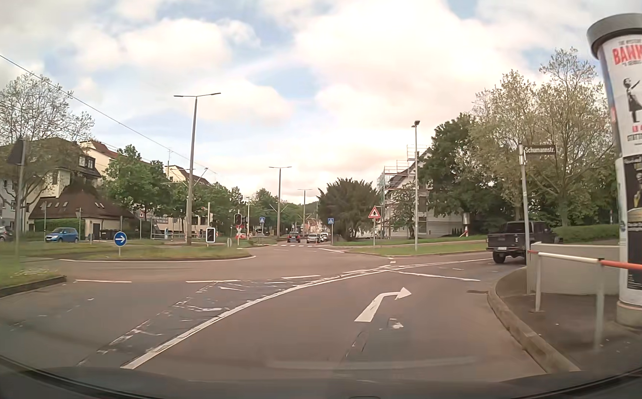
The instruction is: Follow the waypoints while adhering to traffic rules and regulations
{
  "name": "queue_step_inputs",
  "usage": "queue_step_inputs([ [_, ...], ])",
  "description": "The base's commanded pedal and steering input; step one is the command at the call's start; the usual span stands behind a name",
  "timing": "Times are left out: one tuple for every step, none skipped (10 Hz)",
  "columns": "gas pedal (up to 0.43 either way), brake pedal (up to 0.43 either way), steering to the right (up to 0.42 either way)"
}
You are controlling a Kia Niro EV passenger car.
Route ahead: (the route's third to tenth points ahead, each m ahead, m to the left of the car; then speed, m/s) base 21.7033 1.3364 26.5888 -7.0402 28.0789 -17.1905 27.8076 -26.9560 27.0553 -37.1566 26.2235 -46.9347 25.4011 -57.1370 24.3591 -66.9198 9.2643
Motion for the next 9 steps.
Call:
queue_step_inputs([
  [0.039,0.000,0.079],
  [0.039,0.000,0.080],
  [0.047,0.000,0.094],
  [0.047,0.000,0.113],
  [0.047,0.000,0.123],
  [0.059,0.000,0.127],
  [0.059,0.000,0.132],
  [0.059,0.000,0.150],
  [0.059,0.000,0.167],
])
